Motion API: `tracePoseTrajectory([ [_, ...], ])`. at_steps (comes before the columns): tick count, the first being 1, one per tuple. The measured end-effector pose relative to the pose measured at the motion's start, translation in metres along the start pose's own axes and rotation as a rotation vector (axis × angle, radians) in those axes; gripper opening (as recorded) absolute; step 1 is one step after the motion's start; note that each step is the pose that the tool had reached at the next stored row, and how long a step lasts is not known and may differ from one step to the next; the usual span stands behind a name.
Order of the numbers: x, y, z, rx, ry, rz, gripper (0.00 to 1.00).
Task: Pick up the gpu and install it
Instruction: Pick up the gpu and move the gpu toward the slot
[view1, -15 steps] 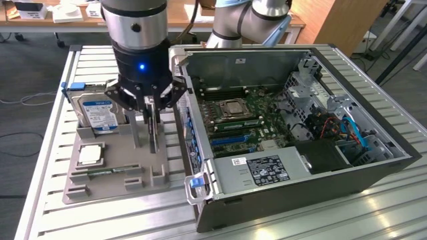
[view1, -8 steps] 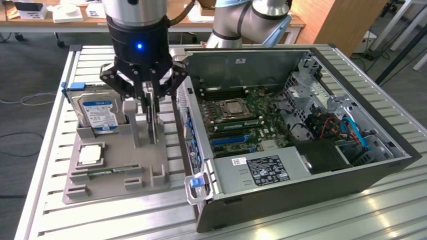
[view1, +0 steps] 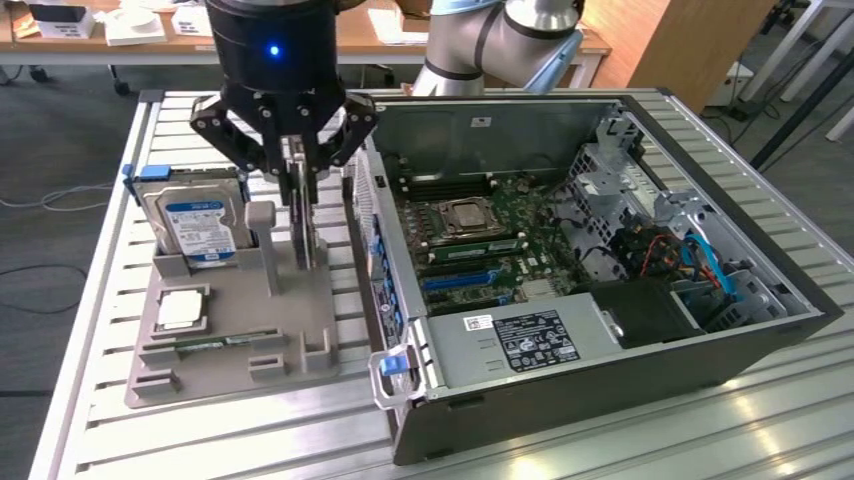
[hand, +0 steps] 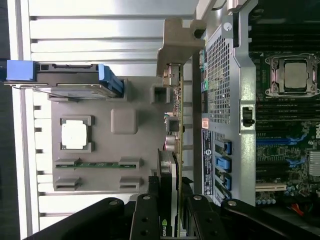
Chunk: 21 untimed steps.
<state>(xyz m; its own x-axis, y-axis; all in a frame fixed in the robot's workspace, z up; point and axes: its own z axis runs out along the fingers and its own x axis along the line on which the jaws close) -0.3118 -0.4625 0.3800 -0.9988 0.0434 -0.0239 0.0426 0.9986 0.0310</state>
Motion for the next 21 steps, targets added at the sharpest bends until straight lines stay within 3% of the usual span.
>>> tracePoseTrajectory([
  [11,-0.001,0.0011,-0.036,0.0001,0.0,0.0,0.27],
  [21,-0.001,0.0018,-0.0595,-0.0001,-0.0001,0.0,0.27],
])
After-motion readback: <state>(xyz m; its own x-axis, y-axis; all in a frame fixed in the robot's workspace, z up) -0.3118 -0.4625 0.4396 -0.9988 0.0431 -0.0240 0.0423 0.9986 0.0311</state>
